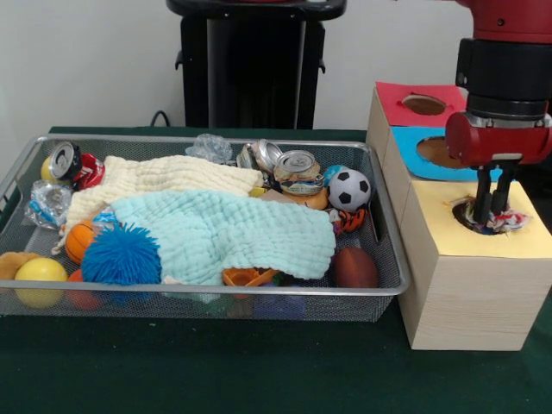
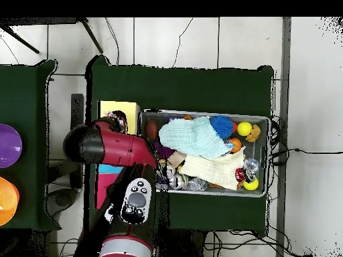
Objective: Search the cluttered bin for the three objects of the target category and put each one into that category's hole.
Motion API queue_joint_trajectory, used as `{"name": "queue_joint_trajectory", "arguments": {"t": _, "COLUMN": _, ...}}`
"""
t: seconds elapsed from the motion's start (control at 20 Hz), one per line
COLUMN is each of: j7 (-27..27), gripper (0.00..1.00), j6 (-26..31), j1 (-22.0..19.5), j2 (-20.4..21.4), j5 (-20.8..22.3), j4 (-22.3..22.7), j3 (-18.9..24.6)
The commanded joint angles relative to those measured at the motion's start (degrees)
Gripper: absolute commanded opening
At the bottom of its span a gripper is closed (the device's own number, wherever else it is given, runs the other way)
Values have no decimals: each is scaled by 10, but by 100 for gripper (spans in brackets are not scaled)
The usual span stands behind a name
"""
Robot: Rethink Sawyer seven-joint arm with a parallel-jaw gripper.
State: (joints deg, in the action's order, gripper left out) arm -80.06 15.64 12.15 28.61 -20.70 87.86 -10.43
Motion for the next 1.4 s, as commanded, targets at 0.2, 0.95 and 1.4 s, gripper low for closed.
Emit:
{"name": "queue_joint_trajectory", "arguments": {"t": 0.2, "j7": -75, "gripper": 0, "j6": 100, "j1": 16, "j2": -75, "j5": 55, "j4": 16, "j3": -27}}
{"name": "queue_joint_trajectory", "arguments": {"t": 0.95, "j7": -59, "gripper": 0, "j6": 89, "j1": -17, "j2": -69, "j5": 60, "j4": 37, "j3": 20}}
{"name": "queue_joint_trajectory", "arguments": {"t": 1.4, "j7": -61, "gripper": 0, "j6": 84, "j1": -17, "j2": -70, "j5": 60, "j4": 31, "j3": 21}}
